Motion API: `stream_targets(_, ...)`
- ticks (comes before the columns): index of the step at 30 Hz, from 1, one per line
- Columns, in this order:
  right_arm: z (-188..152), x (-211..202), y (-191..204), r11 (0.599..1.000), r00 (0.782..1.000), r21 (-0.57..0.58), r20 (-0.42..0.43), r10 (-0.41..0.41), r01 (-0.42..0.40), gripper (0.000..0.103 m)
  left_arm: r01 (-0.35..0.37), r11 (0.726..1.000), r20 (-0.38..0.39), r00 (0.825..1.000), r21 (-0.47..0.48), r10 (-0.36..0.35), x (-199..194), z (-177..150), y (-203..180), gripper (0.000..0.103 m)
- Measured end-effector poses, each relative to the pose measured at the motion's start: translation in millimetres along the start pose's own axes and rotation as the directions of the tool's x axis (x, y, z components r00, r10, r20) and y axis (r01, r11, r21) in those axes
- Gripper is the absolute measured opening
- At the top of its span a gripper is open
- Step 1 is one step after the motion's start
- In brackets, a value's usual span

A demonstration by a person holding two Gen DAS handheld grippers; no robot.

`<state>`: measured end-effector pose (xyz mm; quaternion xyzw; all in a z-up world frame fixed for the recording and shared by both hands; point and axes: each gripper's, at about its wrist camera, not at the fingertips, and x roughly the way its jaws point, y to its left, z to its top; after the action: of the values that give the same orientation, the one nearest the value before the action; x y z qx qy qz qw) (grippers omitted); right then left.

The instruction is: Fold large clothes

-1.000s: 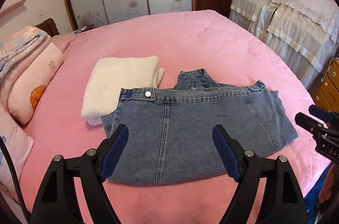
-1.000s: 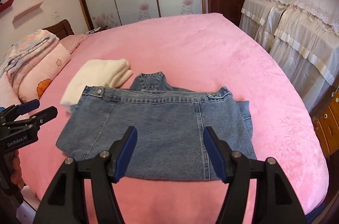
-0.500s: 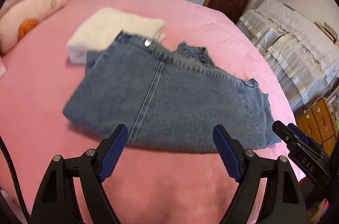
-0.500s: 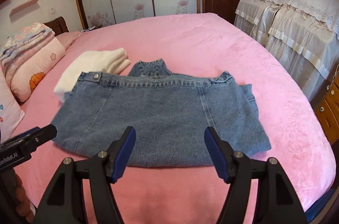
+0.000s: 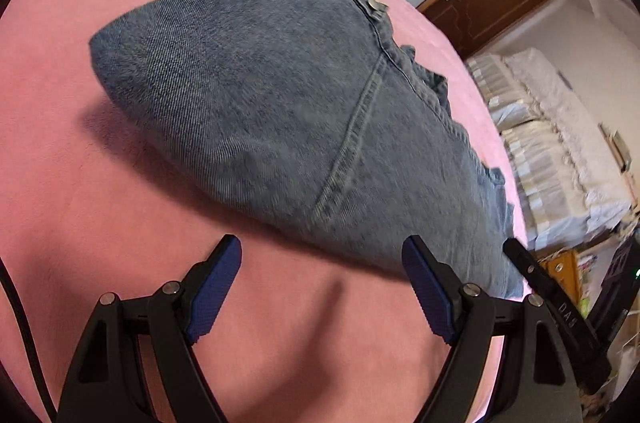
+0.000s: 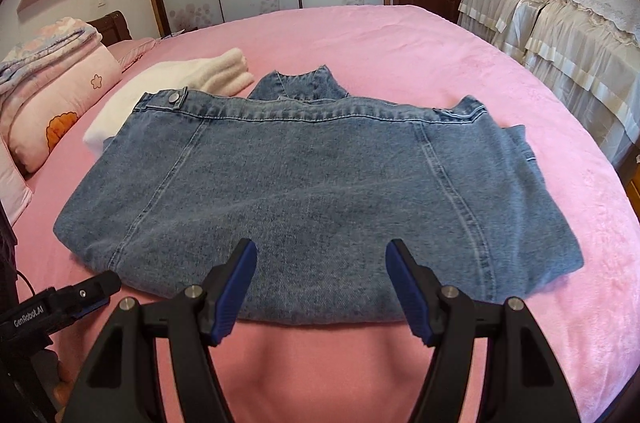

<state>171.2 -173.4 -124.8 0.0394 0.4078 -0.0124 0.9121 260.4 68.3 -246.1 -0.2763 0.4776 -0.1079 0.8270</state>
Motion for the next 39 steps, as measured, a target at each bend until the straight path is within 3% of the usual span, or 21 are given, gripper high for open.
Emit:
stream_targets(11,5.3,36.8,14.8,0.999,1.000,-0.040,0.014,-0.007,0.007,0.065,0.047,0.996,0.098,0.994,-0.082,-0.038,35.0,61.4,17.8,0.081)
stream_targets(15,14.6,46.6,14.8,0.998,0.999,-0.053,0.025,-0.023,0.024,0.048,0.018,0.995,0.125,0.992,-0.095,-0.006,39.3,71.0,8.2,0.080)
stream_targets(16,16.9,49.0,14.4,0.998,0.999,-0.054,0.026,-0.027,0.028,0.042,-0.018,0.997,0.145,0.989,-0.074,0.029,37.2,70.4,-0.5,0.076)
stream_targets(18,22.6,55.1,15.0,0.997,0.999,-0.068,0.027,-0.045,0.047,0.033,-0.124,0.992,0.190,0.974,-0.002,0.122,31.6,68.9,-22.4,0.042)
stream_targets(19,24.4,57.6,15.3,0.996,0.999,-0.076,0.027,-0.047,0.049,0.026,-0.188,0.981,0.220,0.960,0.043,0.174,28.0,69.4,-34.2,0.035)
stream_targets(20,26.5,61.5,16.6,0.995,0.999,-0.088,0.022,-0.047,0.049,0.021,-0.216,0.973,0.242,0.951,0.075,0.192,24.9,69.6,-42.3,0.022)
stream_targets(21,27.6,65.0,17.9,0.994,0.999,-0.097,0.017,-0.040,0.042,0.015,-0.231,0.967,0.264,0.944,0.109,0.196,22.0,69.2,-51.9,0.017)
stream_targets(27,16.0,95.6,36.9,0.971,0.995,-0.235,-0.068,-0.073,0.055,0.007,-0.232,0.951,0.357,0.922,0.204,0.148,-4.0,64.2,-93.6,0.011)
stream_targets(31,13.1,99.9,31.0,0.978,0.996,-0.206,-0.078,-0.034,0.018,0.005,-0.229,0.921,0.415,0.906,0.315,0.084,-16.6,52.4,-140.7,0.010)
stream_targets(35,15.9,100.4,7.3,0.992,0.991,-0.080,-0.102,0.089,-0.098,0.005,-0.214,0.871,0.429,0.903,0.441,0.005,-14.9,38.2,-196.9,0.010)
stream_targets(39,20.5,96.9,-20.0,0.968,0.960,0.070,-0.127,0.247,-0.240,0.004,-0.195,0.809,0.394,0.918,0.555,-0.049,1.0,23.9,-249.4,0.010)
